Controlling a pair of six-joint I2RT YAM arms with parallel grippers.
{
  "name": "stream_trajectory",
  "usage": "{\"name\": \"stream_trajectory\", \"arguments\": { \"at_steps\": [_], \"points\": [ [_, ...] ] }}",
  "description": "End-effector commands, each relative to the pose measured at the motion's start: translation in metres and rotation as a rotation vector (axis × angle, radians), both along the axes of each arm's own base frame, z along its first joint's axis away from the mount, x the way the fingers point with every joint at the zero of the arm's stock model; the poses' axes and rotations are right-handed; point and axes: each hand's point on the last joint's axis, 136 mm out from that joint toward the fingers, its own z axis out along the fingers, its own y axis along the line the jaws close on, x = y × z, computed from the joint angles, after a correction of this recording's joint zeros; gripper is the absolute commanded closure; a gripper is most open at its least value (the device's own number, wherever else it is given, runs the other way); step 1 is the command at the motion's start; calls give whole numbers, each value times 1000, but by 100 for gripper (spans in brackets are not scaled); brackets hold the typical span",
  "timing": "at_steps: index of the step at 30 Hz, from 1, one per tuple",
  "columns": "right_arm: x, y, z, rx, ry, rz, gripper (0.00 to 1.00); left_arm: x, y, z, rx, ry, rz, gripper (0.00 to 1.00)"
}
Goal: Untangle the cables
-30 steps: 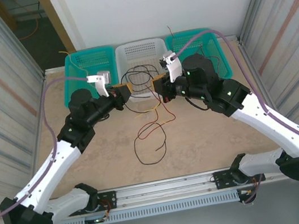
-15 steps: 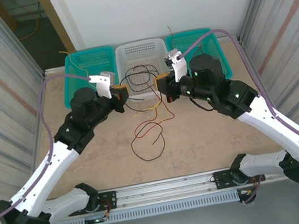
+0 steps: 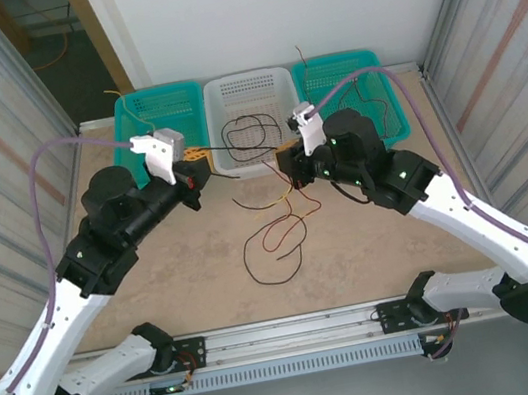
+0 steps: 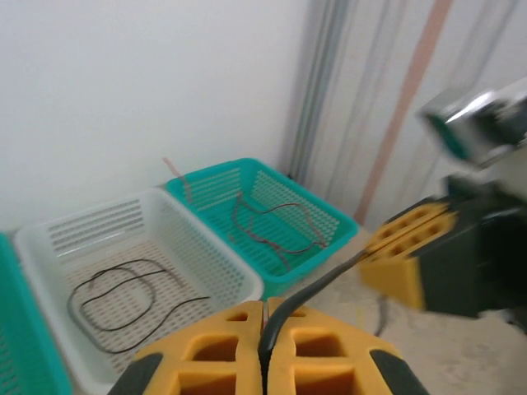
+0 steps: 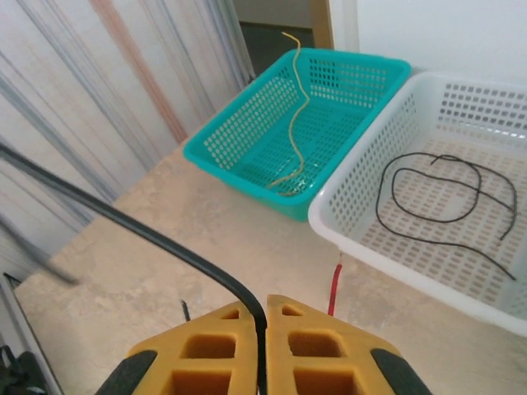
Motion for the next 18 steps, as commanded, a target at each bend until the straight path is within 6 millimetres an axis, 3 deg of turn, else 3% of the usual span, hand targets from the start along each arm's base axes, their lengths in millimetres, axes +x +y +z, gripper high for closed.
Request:
{"name": "stream_trajectory", "arguments": {
  "at_steps": [1,7,11,14,18],
  "points": [
    [25,-36,-48,-9,114,-179,88,-19,16,75,-175,-141,-9,100],
    [35,-57,-133,24,299,-245,82,-33,13,116,-290,-185,-91,100],
    [36,-60,-169,31,384,-251,83,-39,11,129,-330,-199,-126,100],
    [31,-52,-169,52,405,-213,80,-40,12,134,-335,-199,-129,100],
    [17,-34,-133,114,350,-113,59,-39,8,134,-336,-191,-143,100]
  ]
}}
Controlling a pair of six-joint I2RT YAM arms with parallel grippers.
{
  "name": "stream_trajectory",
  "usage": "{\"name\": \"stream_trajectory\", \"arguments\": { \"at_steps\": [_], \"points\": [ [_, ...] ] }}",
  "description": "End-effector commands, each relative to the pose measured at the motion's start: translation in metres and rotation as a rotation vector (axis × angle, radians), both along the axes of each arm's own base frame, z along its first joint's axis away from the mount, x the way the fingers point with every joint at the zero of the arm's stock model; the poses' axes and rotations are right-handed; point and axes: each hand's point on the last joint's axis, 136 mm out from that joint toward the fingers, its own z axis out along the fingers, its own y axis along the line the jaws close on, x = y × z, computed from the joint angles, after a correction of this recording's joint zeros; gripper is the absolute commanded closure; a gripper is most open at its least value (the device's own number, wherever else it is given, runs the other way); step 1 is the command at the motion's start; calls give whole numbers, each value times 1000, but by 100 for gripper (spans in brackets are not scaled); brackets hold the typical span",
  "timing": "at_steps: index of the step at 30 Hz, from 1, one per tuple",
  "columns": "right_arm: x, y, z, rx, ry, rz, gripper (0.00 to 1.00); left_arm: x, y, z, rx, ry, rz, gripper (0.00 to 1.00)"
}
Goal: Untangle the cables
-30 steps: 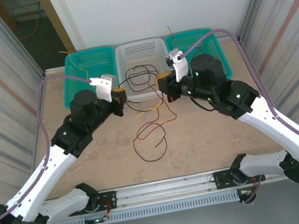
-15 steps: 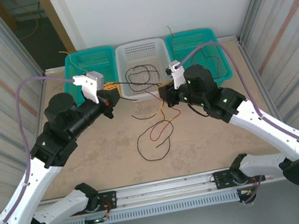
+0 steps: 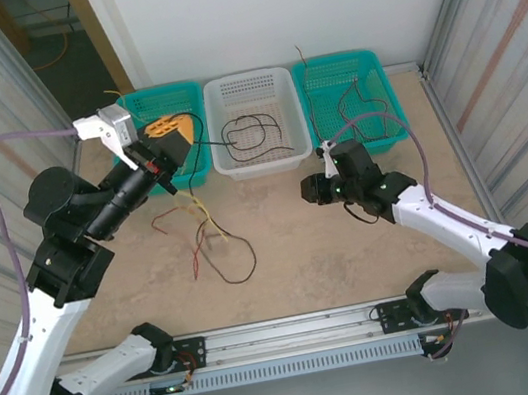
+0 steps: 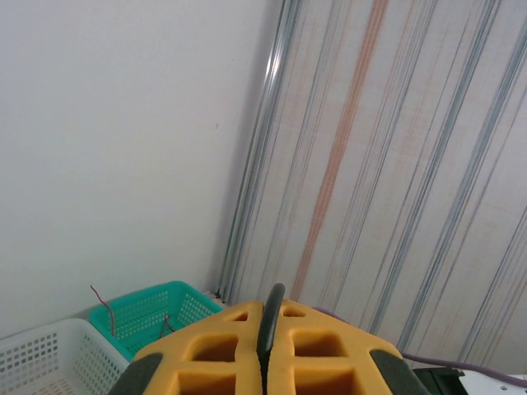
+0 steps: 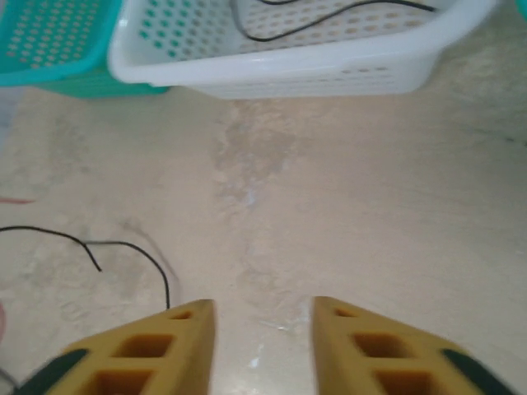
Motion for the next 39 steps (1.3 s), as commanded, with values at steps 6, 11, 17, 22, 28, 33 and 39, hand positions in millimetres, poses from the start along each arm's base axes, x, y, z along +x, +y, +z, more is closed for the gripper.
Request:
{"name": "stream_trajectory", "arguments": {
  "at_steps": [6,11,17,22,28,33,39],
  "points": [
    [-51,81,129,320,-218,370,42,0,-4,18,-42,-25,-32,100],
    [-74,112,168,412,-269,506,31,4,-7,19,-46,-16,-37,100],
    [-66,126,154,394,-247,492,27,3,-12,27,-58,-28,-64,100],
    [-39,129,119,317,-194,371,37,3,-15,33,-68,-39,-81,100],
    [-19,121,64,213,-113,265,57,7,-15,38,-70,-49,-71,100],
    [-20,114,11,152,-19,229,67,7,-15,52,-82,-73,-74,100],
    [-23,100,-43,112,93,176,71,0,-8,71,-95,-109,-56,100]
  ]
}}
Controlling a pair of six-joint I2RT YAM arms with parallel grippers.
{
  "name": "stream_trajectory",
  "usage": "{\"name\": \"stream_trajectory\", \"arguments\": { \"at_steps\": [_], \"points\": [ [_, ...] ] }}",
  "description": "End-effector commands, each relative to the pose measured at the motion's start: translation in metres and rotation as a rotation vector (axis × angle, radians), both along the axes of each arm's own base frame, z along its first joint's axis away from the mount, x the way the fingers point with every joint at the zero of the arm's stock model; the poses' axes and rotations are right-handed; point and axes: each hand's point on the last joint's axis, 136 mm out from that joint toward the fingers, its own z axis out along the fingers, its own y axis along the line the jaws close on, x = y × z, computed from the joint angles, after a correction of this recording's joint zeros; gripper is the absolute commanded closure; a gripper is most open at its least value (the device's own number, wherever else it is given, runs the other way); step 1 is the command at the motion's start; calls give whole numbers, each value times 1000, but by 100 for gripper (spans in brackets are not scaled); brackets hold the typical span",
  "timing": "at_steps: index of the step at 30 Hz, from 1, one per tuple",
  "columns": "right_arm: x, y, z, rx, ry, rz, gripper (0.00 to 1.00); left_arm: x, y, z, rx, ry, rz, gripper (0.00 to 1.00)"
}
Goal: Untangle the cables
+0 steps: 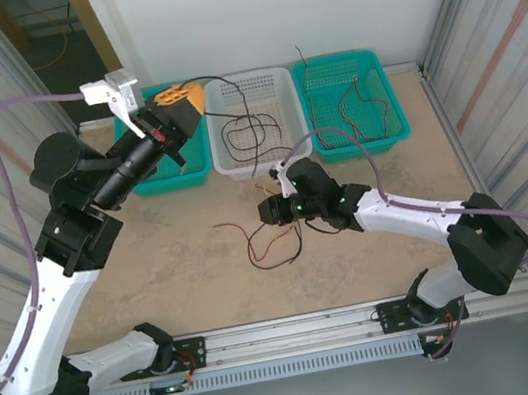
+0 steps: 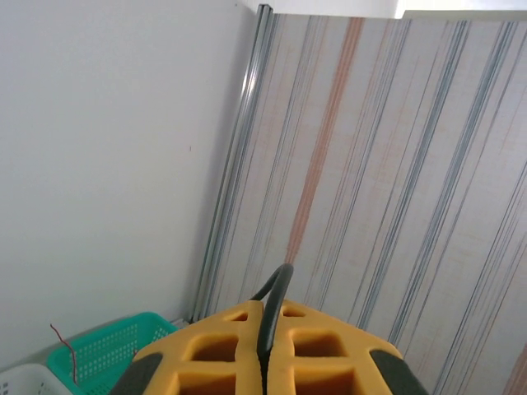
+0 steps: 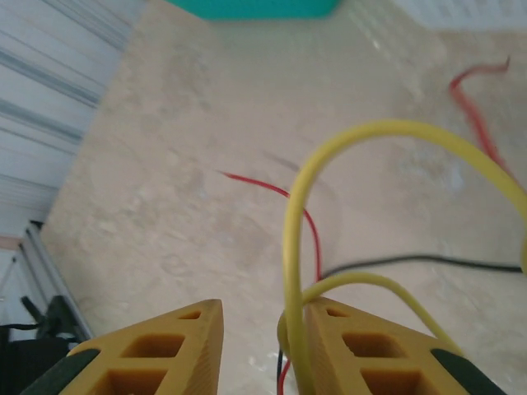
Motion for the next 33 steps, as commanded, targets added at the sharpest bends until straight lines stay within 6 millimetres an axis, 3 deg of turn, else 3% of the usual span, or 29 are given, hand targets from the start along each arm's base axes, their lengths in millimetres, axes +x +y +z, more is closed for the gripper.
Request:
{"name": "stream_trajectory", "arguments": {
  "at_steps": [1,4,9,13,17,19,21,27,33],
  "points": [
    [6,-7,-17,9,45,-55,72,-16,15,32,-45,-78,7,100],
    [2,-9,-25,7,69,-56,72,-19,17,36,-51,-82,9,100],
    [-4,-12,-19,10,67,-50,69,-16,16,32,-49,-72,12,100],
    [-6,-16,-2,6,35,-43,49,-10,14,28,-43,-51,26,100],
    [-4,-28,15,-28,-8,-59,41,-2,14,23,-32,-33,50,100],
    [-2,-35,21,-40,-24,-87,31,3,15,21,-25,-26,68,100],
    [4,-47,23,-83,-37,-144,25,14,14,13,2,16,101,100],
    [13,-73,38,-134,-156,-262,20,65,17,-19,-14,187,158,100],
    [10,-98,28,-142,-142,-347,17,112,6,-31,-36,252,147,100]
  ]
}}
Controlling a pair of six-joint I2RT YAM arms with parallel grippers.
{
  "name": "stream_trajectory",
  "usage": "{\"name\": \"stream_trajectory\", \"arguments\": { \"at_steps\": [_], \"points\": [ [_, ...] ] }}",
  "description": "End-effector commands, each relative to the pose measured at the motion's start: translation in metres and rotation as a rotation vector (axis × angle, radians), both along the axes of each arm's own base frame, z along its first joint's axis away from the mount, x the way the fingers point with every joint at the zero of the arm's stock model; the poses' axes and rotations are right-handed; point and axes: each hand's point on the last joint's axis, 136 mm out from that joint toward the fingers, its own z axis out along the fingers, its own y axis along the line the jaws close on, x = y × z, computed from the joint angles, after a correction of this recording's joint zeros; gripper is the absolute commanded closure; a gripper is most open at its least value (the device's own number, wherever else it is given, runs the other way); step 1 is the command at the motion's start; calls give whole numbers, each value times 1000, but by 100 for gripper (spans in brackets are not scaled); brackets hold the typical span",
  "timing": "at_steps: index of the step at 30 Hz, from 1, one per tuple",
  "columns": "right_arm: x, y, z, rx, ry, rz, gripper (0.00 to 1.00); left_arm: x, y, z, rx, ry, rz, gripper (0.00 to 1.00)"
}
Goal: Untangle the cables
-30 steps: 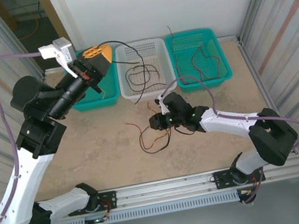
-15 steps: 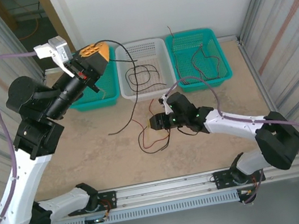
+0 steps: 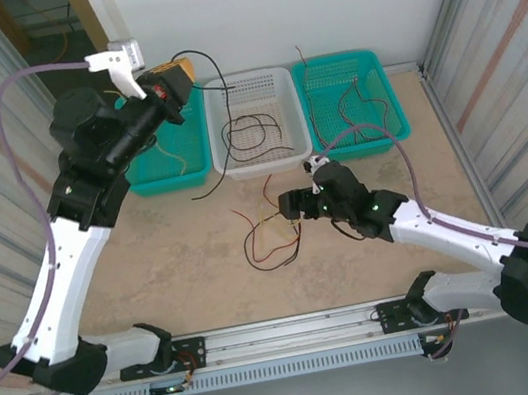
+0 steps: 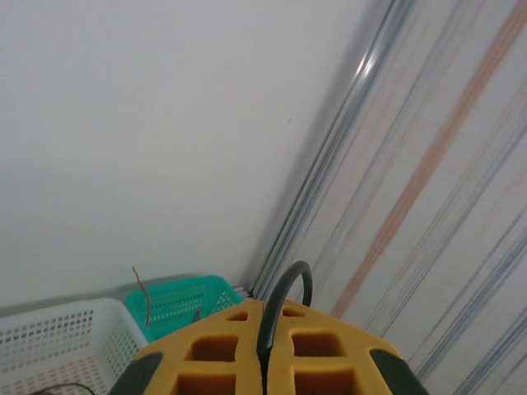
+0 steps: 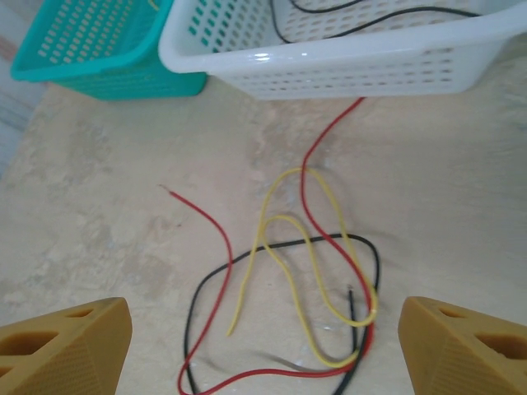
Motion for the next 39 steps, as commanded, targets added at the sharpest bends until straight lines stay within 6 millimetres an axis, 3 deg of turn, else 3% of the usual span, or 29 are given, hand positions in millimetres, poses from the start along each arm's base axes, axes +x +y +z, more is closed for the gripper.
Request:
{"name": "stream_trajectory", "arguments": {
  "at_steps": [1,5,10,15,18,19,20,22,26,27,31,35,39],
  "points": [
    [1,-15,-7,-11,31,-52,17,16,-8,11,-61,4,-35,100],
    [-4,-12,-8,1,80,-14,19,53,-15,9,-63,7,-15,100],
    [-5,-15,1,15,59,-12,20,116,-23,-6,-87,49,23,100],
    [-5,-26,11,19,35,-38,20,180,-42,-47,-110,144,32,100],
    [-6,-33,15,22,28,-53,20,213,-62,-89,-94,236,0,56],
    [-6,-35,17,22,26,-57,20,219,-65,-100,-89,270,-2,47],
    [-7,-37,18,22,24,-59,20,229,-72,-124,-73,309,-14,44],
    [-8,-42,18,13,25,-67,20,237,-73,-153,-48,363,7,39],
    [-8,-49,25,18,6,-75,20,236,-65,-184,-21,410,51,34],
    [-8,-49,25,16,7,-75,20,227,-61,-171,-22,387,53,34],
    [-2,-53,32,9,-4,-79,20,201,-52,-159,22,368,49,36],
    [3,-56,36,13,-11,-85,20,153,-41,-160,119,356,55,37],
    [4,-53,38,33,-15,-77,20,96,-22,-204,232,429,68,35]
  ]
}}
